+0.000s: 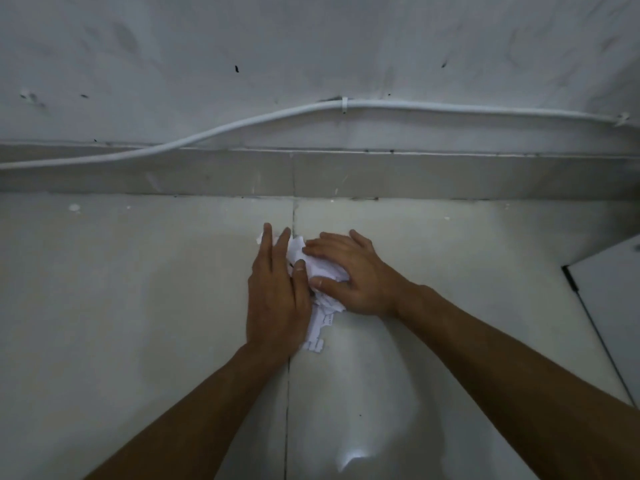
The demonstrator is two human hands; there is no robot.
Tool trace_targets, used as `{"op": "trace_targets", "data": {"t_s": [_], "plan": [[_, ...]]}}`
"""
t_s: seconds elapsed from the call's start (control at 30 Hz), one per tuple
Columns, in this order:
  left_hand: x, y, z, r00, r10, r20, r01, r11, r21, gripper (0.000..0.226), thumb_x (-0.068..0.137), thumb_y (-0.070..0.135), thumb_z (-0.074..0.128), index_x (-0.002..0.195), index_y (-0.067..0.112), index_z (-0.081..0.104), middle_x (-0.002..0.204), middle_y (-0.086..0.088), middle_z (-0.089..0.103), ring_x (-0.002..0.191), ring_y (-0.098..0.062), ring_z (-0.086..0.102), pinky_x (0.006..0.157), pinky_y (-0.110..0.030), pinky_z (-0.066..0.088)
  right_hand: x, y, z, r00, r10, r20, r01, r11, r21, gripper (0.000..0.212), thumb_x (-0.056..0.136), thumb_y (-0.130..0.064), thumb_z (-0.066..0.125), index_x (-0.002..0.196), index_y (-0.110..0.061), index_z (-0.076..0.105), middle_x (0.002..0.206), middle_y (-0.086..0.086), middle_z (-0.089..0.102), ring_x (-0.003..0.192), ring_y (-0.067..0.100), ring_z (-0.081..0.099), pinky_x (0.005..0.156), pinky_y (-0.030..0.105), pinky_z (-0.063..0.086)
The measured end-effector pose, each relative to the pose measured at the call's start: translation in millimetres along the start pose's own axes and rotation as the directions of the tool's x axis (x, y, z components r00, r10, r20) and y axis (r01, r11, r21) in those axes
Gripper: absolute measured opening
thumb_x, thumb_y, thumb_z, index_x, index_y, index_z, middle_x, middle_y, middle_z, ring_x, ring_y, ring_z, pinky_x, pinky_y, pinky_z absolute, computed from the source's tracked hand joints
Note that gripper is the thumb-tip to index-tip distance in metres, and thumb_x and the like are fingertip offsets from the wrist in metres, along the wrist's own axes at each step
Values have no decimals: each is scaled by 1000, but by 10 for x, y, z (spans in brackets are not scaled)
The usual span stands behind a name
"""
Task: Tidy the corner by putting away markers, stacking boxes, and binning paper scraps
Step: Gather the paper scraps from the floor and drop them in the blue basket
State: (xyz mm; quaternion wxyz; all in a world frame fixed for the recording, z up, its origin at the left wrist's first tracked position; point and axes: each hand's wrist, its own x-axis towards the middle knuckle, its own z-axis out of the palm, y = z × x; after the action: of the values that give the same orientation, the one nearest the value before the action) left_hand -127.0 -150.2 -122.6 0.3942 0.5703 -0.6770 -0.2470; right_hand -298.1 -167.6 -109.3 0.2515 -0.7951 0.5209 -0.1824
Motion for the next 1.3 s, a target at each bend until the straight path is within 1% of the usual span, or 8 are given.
{"op": "trace_targets", "data": {"t_s": [0.23,0.33,0.47,0.57,0.7,0.9,1.07,1.3], "plan": [[-17,-219,76,989,103,110,-110,992,67,47,97,37,45,133,9,55,137,-14,58,129,-28,54,106,-57,41,-336,-113,284,998,-69,0,68,983,-171,123,67,-83,60,159,-22,5,167,3,-4,153,21,-11,122,52,-6],[-54,-143,29,994,59,87,-52,995,-82,51,96,50,45,125,9,56,124,-12,62,109,-23,62,104,-54,44,-260,-148,468,996,-33,-81,11,966,-257,123,66,-91,43,158,-18,9,166,11,4,153,31,-2,119,61,4],[-15,-31,-76,997,75,16,-76,995,67,23,98,21,45,103,14,67,90,0,69,75,-9,56,78,-31,48,-27,-141,414,995,-78,-55,65,976,-209,115,73,-77,54,158,-17,6,166,11,7,154,29,2,121,55,2],[-29,-21,-134,998,49,40,-54,992,115,27,98,24,45,110,13,67,100,1,71,83,-8,59,82,-21,41,141,-145,386,994,-79,-79,63,981,-185,98,77,-55,63,156,-13,22,162,9,27,151,25,19,120,56,10],[-39,-45,-126,996,-22,90,15,997,72,37,97,32,40,108,7,64,103,-8,67,90,-23,63,89,-37,48,182,-187,462,950,-195,-242,173,979,-111,59,93,-43,52,134,1,49,127,28,62,125,37,54,107,66,32],[-124,-52,-111,962,-199,188,218,972,-88,86,87,66,31,137,-2,44,130,-13,53,118,-25,53,105,-31,38,75,-404,548,952,-51,-301,-2,984,-176,56,105,-38,38,118,12,60,111,33,66,98,50,67,84,62,54],[-46,-47,-173,989,-50,139,81,971,-226,67,95,19,44,154,5,15,144,-7,45,123,-5,52,105,-14,37,24,-448,523,987,-68,-143,41,981,-187,71,78,-37,72,139,-10,50,140,14,54,128,33,50,105,51,37],[-247,-47,-274,975,34,218,-23,998,-52,58,101,39,22,155,32,4,155,3,38,137,-2,39,120,-34,24,-67,-643,589,957,-34,-287,-50,958,-283,34,82,-24,69,114,-16,61,111,4,62,97,25,56,81,39,44]]}}
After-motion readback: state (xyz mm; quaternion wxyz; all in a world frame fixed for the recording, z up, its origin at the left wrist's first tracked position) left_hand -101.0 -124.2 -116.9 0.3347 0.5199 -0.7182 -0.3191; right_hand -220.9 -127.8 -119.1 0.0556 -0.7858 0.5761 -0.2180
